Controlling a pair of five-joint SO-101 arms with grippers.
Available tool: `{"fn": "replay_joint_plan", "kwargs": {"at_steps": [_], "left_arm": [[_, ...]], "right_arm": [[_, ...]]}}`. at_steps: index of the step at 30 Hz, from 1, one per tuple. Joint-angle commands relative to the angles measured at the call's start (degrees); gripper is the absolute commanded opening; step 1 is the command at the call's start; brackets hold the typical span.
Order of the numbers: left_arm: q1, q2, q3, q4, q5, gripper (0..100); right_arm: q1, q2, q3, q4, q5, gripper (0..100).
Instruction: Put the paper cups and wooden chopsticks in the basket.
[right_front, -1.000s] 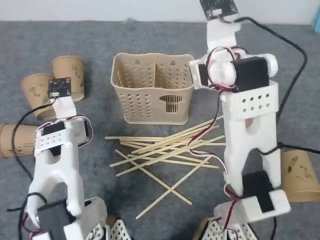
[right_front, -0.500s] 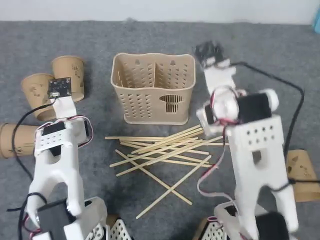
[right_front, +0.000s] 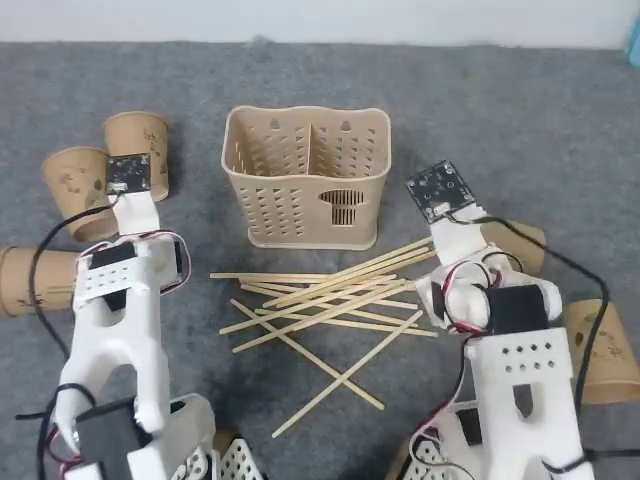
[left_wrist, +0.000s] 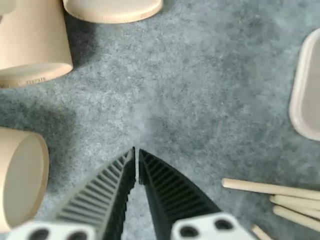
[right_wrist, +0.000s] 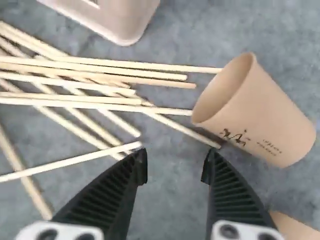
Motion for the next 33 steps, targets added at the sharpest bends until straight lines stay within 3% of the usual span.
{"fn": "replay_joint_plan", "kwargs": {"at_steps": [1, 5, 12, 19, 23, 29, 33], "left_arm": [[0.88, -4.40, 2.33, -4.22, -1.49, 1], [4.22, -16.18, 11.56, -8.53, -1.58, 2], [4.75, -31.65, 20.88, -9.05, -1.58, 18], [4.75, -28.04, 19.12, -8.97, -1.58, 17], [4.92, -23.03, 16.31, -8.97, -1.58, 17], [4.66, -17.14, 13.05, -8.09, -1.58, 17], [4.66, -17.05, 12.53, -6.86, -1.58, 17]], "right_arm": [[2.59, 0.57, 2.37, -6.02, 2.81, 18.8], [5.41, 5.41, 3.69, -9.10, 3.08, 18.8], [7.60, 10.07, 3.78, -8.40, 7.47, 19.1], [11.38, 5.58, 4.75, -1.54, 17.14, 19.1], [14.02, -1.63, 10.29, -3.12, 22.24, 19.1], [17.80, -11.74, 18.90, -11.12, 23.38, 19.2], [24.04, -14.29, 18.90, -12.18, 22.95, 23.3]]}}
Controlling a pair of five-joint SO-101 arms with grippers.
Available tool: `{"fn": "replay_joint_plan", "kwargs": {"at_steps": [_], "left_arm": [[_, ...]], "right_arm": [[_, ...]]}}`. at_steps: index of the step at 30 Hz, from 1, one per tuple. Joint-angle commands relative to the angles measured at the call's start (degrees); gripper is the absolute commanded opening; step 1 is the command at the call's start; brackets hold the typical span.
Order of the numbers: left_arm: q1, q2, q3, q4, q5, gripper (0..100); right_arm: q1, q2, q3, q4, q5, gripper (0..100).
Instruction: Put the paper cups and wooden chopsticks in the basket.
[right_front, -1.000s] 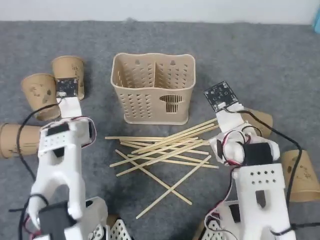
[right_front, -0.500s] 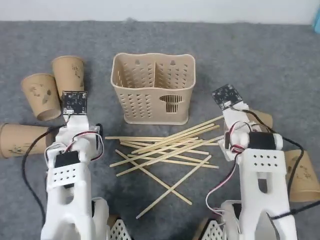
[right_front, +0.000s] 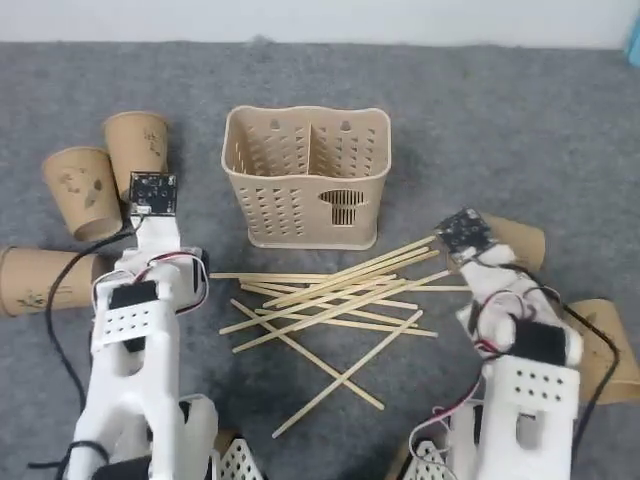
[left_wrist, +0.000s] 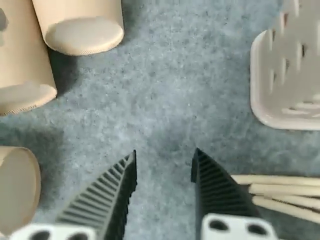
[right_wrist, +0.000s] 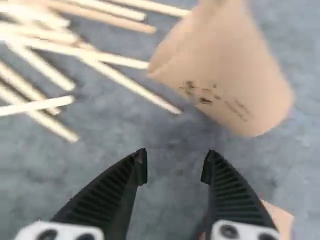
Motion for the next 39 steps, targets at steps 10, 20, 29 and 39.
{"fn": "replay_joint_plan", "kwargs": {"at_steps": [10, 20, 29, 39], "left_arm": [[0.09, 0.18, -2.24, 0.70, -0.26, 17], [0.09, 0.18, -2.24, 0.70, -0.26, 17], [0.09, 0.44, -2.42, 0.70, -0.26, 17], [0.09, 0.44, -2.42, 0.70, -0.26, 17]], "right_arm": [[26.86, -3.12, -5.98, 1.45, 20.04, 22.4], [40.75, -3.30, -6.95, 2.95, 53.54, 22.5], [51.82, -3.30, -7.21, 8.75, 78.77, 22.5], [54.46, -3.30, -10.99, 8.84, 82.55, 22.4]]}}
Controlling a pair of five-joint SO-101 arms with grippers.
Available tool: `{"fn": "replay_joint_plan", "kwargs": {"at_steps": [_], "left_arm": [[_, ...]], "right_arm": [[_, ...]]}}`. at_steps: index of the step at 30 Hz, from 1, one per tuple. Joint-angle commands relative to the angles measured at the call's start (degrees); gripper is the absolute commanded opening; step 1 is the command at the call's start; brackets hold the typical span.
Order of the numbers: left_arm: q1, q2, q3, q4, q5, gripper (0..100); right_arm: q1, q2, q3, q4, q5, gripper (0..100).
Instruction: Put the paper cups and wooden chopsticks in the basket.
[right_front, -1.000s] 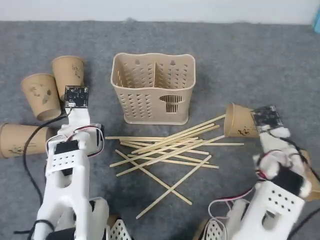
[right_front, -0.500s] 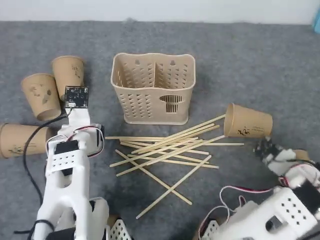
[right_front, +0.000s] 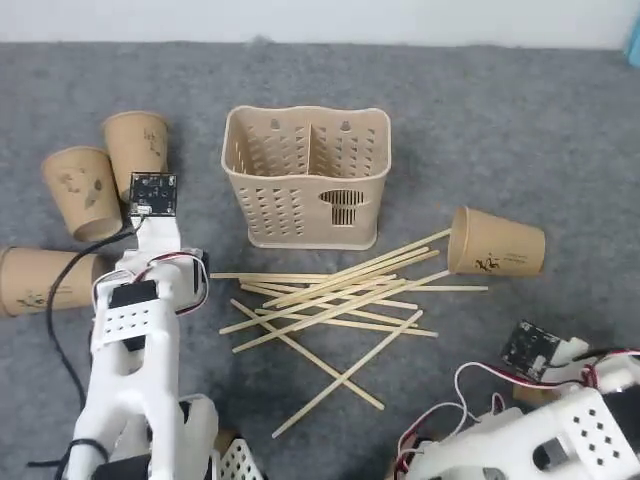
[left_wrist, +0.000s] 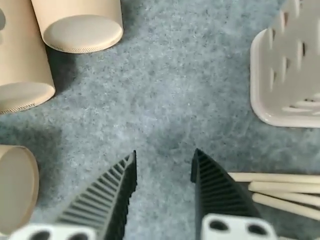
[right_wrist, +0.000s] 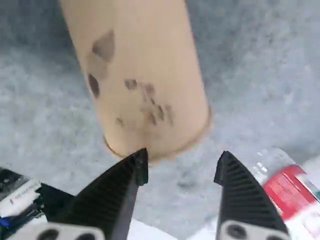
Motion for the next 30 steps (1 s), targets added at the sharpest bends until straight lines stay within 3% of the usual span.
{"fn": "replay_joint_plan", "kwargs": {"at_steps": [1, 4, 8, 16, 21, 25, 30], "left_arm": [[0.09, 0.09, -2.42, 0.26, -0.26, 17], [0.09, 0.09, -2.42, 0.26, -0.26, 17], [0.09, 0.18, -2.42, 0.26, -0.26, 17], [0.26, 0.18, -2.33, 0.26, -0.26, 17], [0.09, 0.18, -2.24, 0.44, -0.26, 17], [0.09, 0.18, -2.24, 0.44, -0.26, 17], [0.09, 0.18, -2.24, 0.44, -0.26, 17]], "right_arm": [[1.10, -1.10, -6.24, 0.75, 0.79, 22.4], [0.66, -1.10, -8.26, 0.84, -5.89, 22.4], [-0.22, -1.10, -8.53, 2.68, -23.03, 22.4], [-0.40, -0.40, -9.85, 22.46, -44.31, 22.3], [0.04, -0.40, -5.19, 16.40, -55.38, 14.2], [0.13, -0.40, -2.90, 11.65, -59.16, 13.3], [1.10, -1.01, -3.16, 11.47, -60.22, 22.9]]}}
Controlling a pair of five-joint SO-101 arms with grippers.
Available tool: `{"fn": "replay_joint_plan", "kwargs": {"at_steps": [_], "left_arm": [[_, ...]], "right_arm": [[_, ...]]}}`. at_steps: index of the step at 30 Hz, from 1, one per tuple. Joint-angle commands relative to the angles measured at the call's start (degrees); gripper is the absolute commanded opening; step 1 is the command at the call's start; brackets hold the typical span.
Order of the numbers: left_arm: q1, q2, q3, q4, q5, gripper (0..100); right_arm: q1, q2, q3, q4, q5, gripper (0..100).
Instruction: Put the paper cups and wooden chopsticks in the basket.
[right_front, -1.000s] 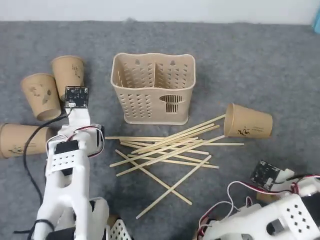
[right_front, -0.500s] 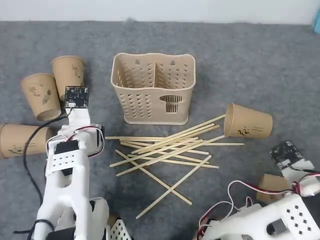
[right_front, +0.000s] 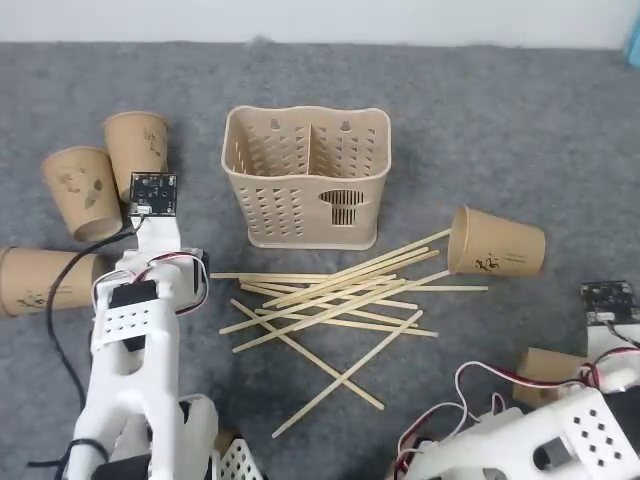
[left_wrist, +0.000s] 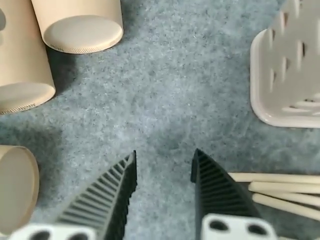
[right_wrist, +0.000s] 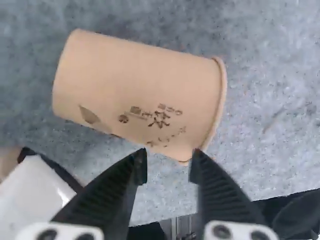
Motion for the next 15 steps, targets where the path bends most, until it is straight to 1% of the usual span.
{"fn": "replay_joint_plan", "kwargs": {"at_steps": [1, 5, 8, 12, 15], "left_arm": [[0.09, 0.18, -2.24, 0.44, -0.26, 17], [0.09, 0.18, -2.24, 0.44, -0.26, 17], [0.09, 0.18, -2.24, 0.44, -0.26, 17], [0.09, 0.09, -2.24, 0.44, -0.26, 17], [0.09, 0.09, -2.24, 0.44, -0.26, 17]], "right_arm": [[1.10, -1.01, -1.14, -1.19, -1.14, 23.9], [1.36, -0.40, -3.43, -1.45, -1.23, 22.5], [0.84, -0.31, -1.67, -1.63, -1.58, 22.4], [0.84, -0.31, 2.29, -7.69, -6.15, 22.4], [0.66, -0.31, 5.80, -10.86, -7.65, 22.4]]}}
